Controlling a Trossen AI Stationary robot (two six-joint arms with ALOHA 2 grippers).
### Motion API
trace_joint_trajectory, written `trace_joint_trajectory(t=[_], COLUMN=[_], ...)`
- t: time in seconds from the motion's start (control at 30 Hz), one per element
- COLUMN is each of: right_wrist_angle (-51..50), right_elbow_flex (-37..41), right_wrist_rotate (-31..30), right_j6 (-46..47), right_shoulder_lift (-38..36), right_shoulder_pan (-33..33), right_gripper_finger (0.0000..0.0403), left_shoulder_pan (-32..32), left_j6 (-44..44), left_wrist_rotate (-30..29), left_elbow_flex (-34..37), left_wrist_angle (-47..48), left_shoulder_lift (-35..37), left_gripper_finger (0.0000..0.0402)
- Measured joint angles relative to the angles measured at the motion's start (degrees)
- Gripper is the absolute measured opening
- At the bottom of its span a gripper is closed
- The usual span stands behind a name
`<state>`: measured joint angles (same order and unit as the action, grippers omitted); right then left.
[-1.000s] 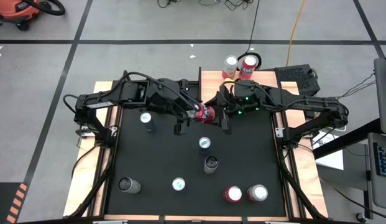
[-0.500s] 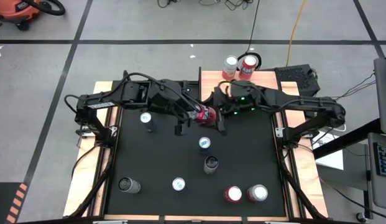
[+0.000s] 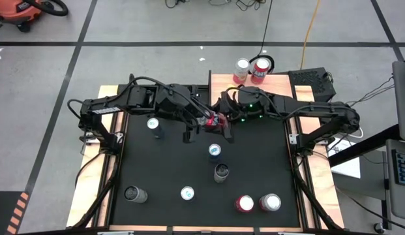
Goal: Place canned beverage on shelf
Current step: Put the top red soda can on the shelf aligned with the other red soda can
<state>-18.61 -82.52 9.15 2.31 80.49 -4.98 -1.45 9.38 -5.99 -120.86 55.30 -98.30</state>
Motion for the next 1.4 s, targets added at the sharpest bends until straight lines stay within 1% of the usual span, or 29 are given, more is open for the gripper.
trace_joint_trajectory(t=[0.17, 0.27, 0.33, 0.4, 0.53, 0.6, 0.67, 0.77, 0.83, 0.9, 0.97, 1.07, 1.13, 1.2, 1.27, 1.3, 1.4], right_wrist_angle=[0.2, 0.4, 0.3, 0.0, 0.3, 0.4, 0.5, 0.9, 3.4, 7.5, 12.2, 20.1, 25.1, 28.7, 30.8, 31.5, 31.7], right_elbow_flex=[0.0, 0.0, 0.0, 0.0, 0.0, 0.0, 0.0, 0.0, 0.1, 0.1, 0.1, 0.1, 0.1, 0.0, 0.0, 0.0, 0.0], right_wrist_rotate=[0.0, 0.0, 0.0, -0.5, -1.3, -1.0, -0.9, -2.0, -2.0, -2.5, -3.1, -3.3, -3.3, -3.3, -3.3, -3.3, -3.3], right_j6=[-0.2, -0.7, -0.6, 0.8, 3.5, 4.7, 6.6, 11.6, 15.5, 18.8, 20.8, 23.2, 24.7, 26.1, 27.1, 27.2, 27.2], right_shoulder_lift=[-0.1, -0.1, -0.3, -0.9, -2.5, -3.5, -4.3, -5.3, -6.1, -6.9, -7.3, -7.3, -7.1, -6.8, -6.5, -6.4, -6.3], right_shoulder_pan=[0.0, 0.0, 0.0, -0.1, -0.8, -1.3, -1.9, -2.9, -3.8, -4.4, -4.9, -5.5, -5.9, -5.9, -5.9, -5.9, -5.5], right_gripper_finger=[0.0305, 0.0305, 0.0308, 0.0309, 0.0307, 0.0305, 0.0305, 0.0305, 0.0304, 0.0304, 0.0304, 0.0304, 0.0304, 0.0304, 0.0304, 0.0304, 0.0304], left_shoulder_pan=[0.0, -0.1, -0.1, 0.1, 0.3, 0.2, 0.2, 0.6, 0.9, 1.5, 2.3, 4.0, 5.4, 6.7, 7.7, 8.0, 8.7], left_j6=[0.0, -0.4, -1.4, -1.5, -2.8, -2.8, -3.0, -5.4, -9.4, -14.3, -18.6, -23.1, -25.4, -26.6, -26.4, -25.3, -19.2], left_wrist_rotate=[-0.2, -3.0, -4.2, -5.5, -8.7, -11.0, -13.1, -18.5, -20.9, -21.3, -20.6, -16.8, -11.7, -5.1, 0.2, 1.4, 1.0], left_elbow_flex=[0.0, 0.0, 0.0, 0.0, -0.1, -0.1, -0.1, -0.1, -0.1, -0.1, -0.1, -0.1, -0.1, -0.1, -0.1, -0.1, 0.0], left_wrist_angle=[0.1, -0.1, -0.1, -0.9, -3.1, -5.3, -6.7, -8.2, -9.1, -11.4, -14.0, -17.0, -18.6, -19.9, -21.1, -21.4, -21.5], left_shoulder_lift=[0.0, 0.0, 0.0, 0.0, 1.3, 2.1, 3.3, 5.3, 6.8, 8.5, 9.8, 11.2, 11.5, 11.4, 11.2, 10.7, 10.0], left_gripper_finger=[0.0285, 0.0286, 0.0295, 0.0314, 0.0376, 0.0392, 0.0389, 0.0387, 0.0387, 0.0387, 0.0387, 0.0387, 0.0387, 0.0387, 0.0387, 0.0387, 0.0387])
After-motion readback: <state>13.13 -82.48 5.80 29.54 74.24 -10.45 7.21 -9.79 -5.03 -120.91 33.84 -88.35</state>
